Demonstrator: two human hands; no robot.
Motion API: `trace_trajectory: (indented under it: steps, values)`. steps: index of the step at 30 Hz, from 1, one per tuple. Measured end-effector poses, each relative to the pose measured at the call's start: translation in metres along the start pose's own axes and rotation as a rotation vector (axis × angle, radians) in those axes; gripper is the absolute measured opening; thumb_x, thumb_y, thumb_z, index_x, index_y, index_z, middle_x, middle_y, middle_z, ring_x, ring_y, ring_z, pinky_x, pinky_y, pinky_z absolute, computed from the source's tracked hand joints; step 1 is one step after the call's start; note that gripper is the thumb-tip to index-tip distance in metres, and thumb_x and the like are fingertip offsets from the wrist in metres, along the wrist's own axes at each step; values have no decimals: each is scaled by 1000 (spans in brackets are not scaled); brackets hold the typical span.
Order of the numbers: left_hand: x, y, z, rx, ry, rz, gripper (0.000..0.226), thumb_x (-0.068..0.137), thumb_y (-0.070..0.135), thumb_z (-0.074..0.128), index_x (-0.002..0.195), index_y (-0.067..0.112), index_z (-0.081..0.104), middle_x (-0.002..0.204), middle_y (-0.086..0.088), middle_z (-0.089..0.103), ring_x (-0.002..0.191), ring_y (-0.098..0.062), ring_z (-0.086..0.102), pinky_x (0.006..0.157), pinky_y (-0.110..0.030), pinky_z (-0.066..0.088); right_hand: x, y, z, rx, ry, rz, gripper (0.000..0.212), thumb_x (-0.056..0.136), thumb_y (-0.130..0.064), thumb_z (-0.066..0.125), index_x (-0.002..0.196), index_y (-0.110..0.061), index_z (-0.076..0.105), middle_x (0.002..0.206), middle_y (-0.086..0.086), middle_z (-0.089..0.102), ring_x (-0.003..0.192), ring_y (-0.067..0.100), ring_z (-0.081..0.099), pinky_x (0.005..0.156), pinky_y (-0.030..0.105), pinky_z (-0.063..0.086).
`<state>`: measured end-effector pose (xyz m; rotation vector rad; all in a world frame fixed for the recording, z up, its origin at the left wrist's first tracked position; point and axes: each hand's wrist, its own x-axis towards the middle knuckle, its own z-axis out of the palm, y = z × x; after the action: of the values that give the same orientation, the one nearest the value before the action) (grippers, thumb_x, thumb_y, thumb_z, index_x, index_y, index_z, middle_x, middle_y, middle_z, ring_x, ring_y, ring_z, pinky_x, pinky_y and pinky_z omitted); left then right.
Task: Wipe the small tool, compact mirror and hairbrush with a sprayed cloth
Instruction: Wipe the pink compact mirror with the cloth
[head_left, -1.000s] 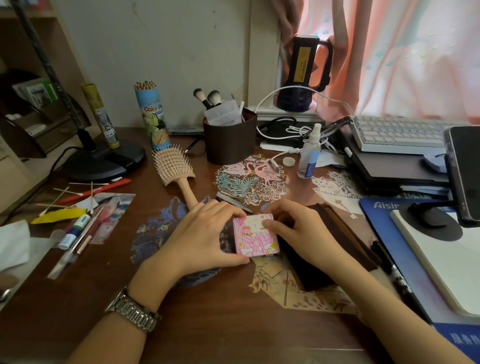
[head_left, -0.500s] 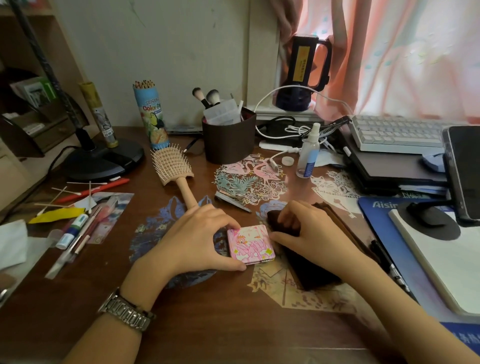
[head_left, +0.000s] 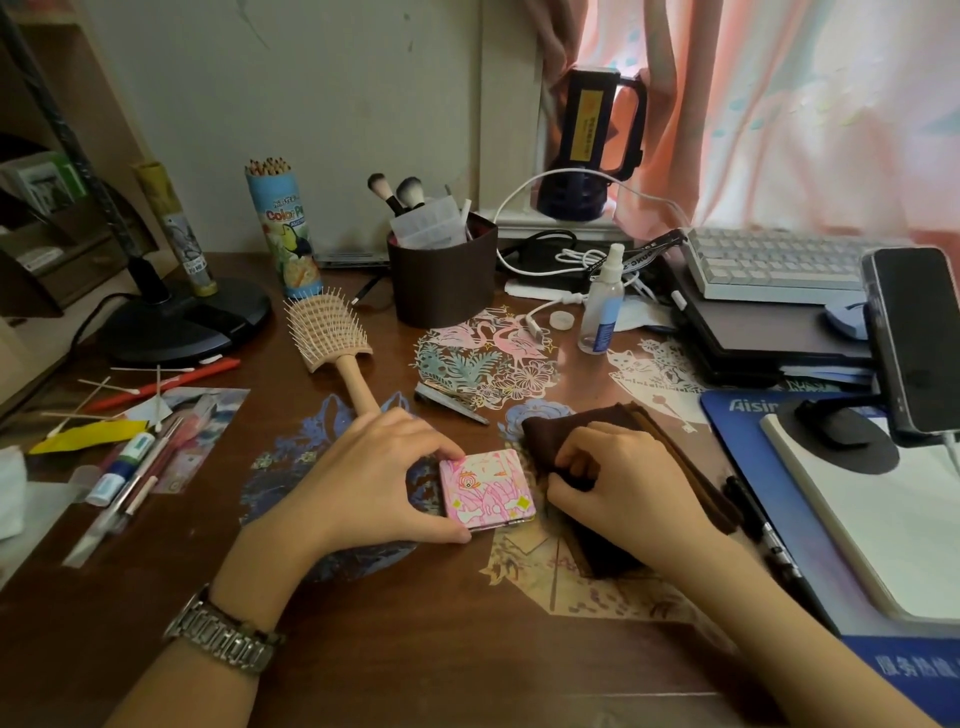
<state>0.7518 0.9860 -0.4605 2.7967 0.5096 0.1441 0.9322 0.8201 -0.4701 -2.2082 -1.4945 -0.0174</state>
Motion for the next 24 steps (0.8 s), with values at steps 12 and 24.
trace_trajectory:
  steps: [12, 24]
  values:
    - [13, 11, 17, -49, 70, 18, 82, 58, 85, 50, 125, 38, 53, 120, 23, 51, 116, 2, 39, 97, -20, 23, -3, 10, -1, 364, 82, 152, 8, 74, -22, 75, 72, -25, 68, 66, -13, 65, 64, 1, 61, 59, 17, 49]
    - [12, 5, 15, -76, 90, -4, 81, 56, 83, 49, 124, 39, 52, 110, 31, 46, 109, 8, 35, 96, -18, 22, -14, 36, -20, 222, -246, -106, 34, 91, -33, 54, 121, -48, 50, 124, -36, 45, 122, -14, 37, 101, 14, 35]
